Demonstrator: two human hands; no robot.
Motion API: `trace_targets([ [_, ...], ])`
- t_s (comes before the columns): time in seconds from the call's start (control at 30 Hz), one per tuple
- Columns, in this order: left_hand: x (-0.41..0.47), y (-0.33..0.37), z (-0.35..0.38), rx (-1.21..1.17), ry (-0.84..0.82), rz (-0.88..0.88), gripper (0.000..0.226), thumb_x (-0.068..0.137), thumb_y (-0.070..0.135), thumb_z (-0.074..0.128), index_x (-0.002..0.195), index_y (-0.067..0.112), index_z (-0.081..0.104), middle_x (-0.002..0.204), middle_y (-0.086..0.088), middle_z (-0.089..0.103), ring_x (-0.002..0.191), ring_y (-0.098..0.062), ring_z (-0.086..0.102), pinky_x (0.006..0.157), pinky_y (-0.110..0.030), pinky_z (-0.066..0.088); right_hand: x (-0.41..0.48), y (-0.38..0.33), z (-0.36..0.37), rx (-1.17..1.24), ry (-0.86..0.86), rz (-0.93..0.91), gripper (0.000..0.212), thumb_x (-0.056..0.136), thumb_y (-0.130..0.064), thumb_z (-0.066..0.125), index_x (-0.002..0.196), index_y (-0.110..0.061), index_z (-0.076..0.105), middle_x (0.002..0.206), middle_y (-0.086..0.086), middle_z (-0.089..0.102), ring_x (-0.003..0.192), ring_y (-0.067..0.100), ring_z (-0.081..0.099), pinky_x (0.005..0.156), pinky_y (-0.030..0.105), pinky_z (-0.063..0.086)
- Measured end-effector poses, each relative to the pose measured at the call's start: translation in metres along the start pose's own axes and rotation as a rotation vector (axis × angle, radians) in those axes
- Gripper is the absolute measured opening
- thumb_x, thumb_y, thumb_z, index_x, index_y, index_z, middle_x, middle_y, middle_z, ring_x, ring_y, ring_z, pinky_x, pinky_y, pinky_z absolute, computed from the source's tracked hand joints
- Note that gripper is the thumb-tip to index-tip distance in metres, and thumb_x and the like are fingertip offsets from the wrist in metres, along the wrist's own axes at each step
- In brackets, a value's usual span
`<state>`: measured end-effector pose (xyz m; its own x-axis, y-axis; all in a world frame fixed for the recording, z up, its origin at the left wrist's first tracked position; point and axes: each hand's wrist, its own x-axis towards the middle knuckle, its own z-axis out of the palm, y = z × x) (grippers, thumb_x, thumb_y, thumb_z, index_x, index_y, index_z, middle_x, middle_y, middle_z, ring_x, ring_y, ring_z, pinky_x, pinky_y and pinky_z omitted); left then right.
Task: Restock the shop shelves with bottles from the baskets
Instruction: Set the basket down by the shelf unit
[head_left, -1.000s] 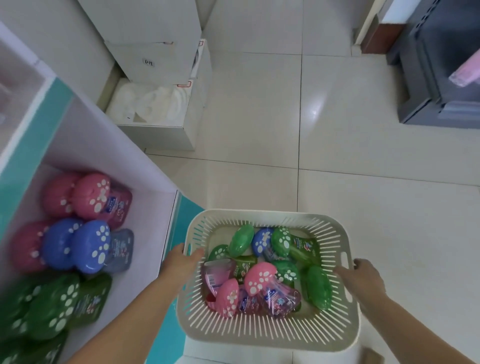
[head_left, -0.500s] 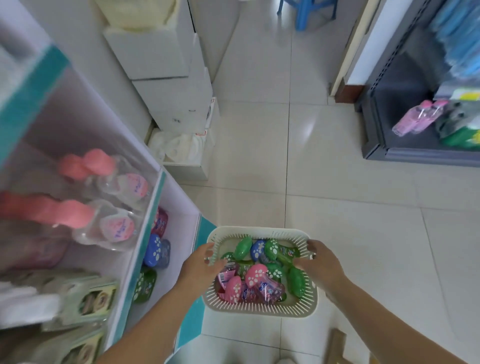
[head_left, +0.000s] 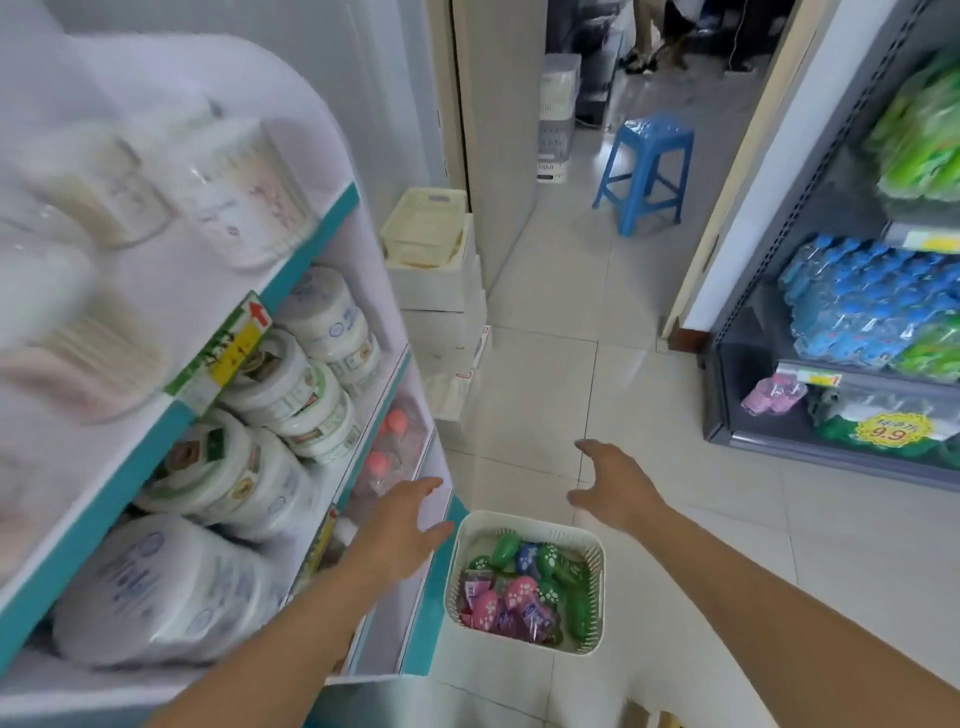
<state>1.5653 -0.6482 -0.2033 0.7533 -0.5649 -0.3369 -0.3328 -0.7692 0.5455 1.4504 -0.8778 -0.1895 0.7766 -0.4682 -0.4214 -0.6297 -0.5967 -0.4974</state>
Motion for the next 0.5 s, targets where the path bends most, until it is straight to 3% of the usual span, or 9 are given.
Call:
trace_targets([
  [0.17, -0.051, 0.03, -0.068, 0.434, 0.216, 0.222, 0.055, 0.088, 0.04, 0.053, 0.139, 0.031, 0.035, 0.134, 0.004, 0.044, 0.115, -0.021, 0.047, 0.089, -0.034, 0.044, -0.026, -0.049, -0.041, -0.525, -0.004, -0.279, 0.064, 0.087, -0.017, 0.055, 0.145, -0.017, 0.029, 0.146, 0.007, 0.034, 0.13, 0.028, 0.035, 0.102, 0.036, 0.038],
  [0.27, -0.087, 0.028, -0.096, 0.515, 0.335, 0.259, 0.051, 0.085, 0.039, 0.056, 0.134, 0.029, 0.045, 0.124, 0.004, 0.054, 0.11, -0.022, 0.053, 0.084, -0.038, 0.049, -0.036, -0.078, -0.052, -0.584, -0.011, -0.336, 0.066, 0.087, -0.017, 0.055, 0.146, -0.02, 0.027, 0.147, 0.006, 0.033, 0.131, 0.027, 0.034, 0.103, 0.037, 0.036],
  [0.4, -0.144, 0.01, -0.12, 0.661, 0.456, 0.259, 0.04, 0.066, 0.05, 0.065, 0.098, 0.028, 0.069, 0.101, 0.006, 0.069, 0.084, -0.018, 0.069, 0.057, -0.032, 0.058, -0.047, -0.113, -0.046, -0.631, -0.015, -0.423, 0.064, 0.087, -0.019, 0.054, 0.145, -0.02, 0.028, 0.145, 0.005, 0.034, 0.131, 0.027, 0.034, 0.103, 0.038, 0.035],
  [0.5, -0.181, -0.008, -0.125, 0.726, 0.495, 0.218, 0.054, 0.043, 0.043, 0.087, 0.092, 0.028, 0.07, 0.099, 0.004, 0.069, 0.082, -0.018, 0.069, 0.06, -0.031, 0.057, -0.061, -0.137, -0.028, -0.697, -0.043, -0.499, 0.06, 0.087, -0.017, 0.054, 0.143, -0.019, 0.032, 0.141, 0.007, 0.037, 0.128, 0.028, 0.036, 0.099, 0.038, 0.037],
])
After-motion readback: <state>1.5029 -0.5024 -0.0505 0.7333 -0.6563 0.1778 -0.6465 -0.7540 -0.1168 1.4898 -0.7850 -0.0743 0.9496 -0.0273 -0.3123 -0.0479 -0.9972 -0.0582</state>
